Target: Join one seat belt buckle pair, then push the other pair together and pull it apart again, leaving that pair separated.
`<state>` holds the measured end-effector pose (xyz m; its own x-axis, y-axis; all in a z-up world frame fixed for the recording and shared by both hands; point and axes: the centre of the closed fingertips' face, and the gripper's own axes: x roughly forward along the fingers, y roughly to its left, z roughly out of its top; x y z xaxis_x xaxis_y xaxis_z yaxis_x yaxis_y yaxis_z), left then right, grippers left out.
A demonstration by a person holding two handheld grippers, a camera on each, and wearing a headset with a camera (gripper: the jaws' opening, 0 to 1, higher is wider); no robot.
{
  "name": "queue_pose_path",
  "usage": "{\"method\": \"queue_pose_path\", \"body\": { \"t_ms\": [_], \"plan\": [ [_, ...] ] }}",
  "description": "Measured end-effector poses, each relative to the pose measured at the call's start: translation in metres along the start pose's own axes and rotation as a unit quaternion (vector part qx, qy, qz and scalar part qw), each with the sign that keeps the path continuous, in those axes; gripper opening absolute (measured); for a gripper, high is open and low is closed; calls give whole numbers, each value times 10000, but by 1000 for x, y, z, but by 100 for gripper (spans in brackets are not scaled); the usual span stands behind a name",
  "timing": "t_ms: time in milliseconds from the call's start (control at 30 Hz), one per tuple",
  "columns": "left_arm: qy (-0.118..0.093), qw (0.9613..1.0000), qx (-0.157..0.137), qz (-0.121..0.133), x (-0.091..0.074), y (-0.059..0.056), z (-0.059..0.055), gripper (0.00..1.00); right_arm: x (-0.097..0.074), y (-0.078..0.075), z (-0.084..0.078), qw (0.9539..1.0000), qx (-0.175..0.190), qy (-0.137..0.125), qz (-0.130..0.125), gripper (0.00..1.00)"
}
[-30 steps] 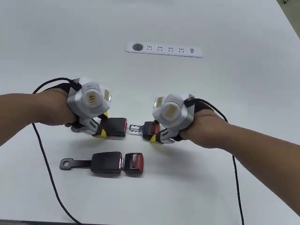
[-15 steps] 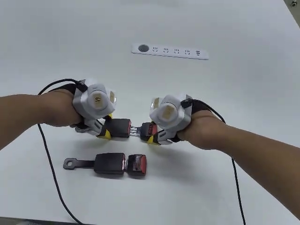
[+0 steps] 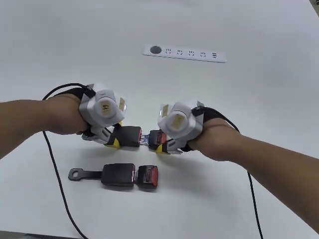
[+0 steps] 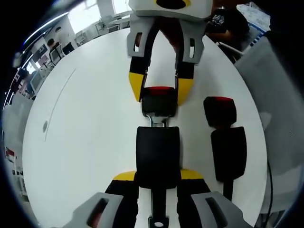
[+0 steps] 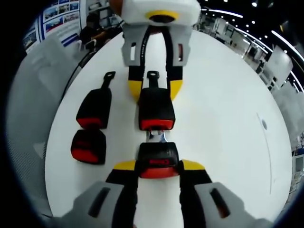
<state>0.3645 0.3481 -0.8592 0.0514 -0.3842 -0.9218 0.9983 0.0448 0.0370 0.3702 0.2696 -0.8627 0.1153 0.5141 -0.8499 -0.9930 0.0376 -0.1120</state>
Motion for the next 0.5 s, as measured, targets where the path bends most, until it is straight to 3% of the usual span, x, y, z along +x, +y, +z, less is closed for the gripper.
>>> {"method": "queue_pose_path", "body": {
  "t_ms": [133, 200, 500],
  "plan": [
    [-20, 10000, 1, -12, 0, 0, 0, 31, 5, 1, 10, 9999, 98, -67, -11, 32],
    [3, 10000, 23, -12, 0, 0, 0, 31, 8, 1, 14, 9999, 105, 30, -17, 32],
    [-41, 10000, -77, 34, 1, 1, 0, 31, 5, 0, 9, 10000, 7, -24, 15, 33]
  ]
}}
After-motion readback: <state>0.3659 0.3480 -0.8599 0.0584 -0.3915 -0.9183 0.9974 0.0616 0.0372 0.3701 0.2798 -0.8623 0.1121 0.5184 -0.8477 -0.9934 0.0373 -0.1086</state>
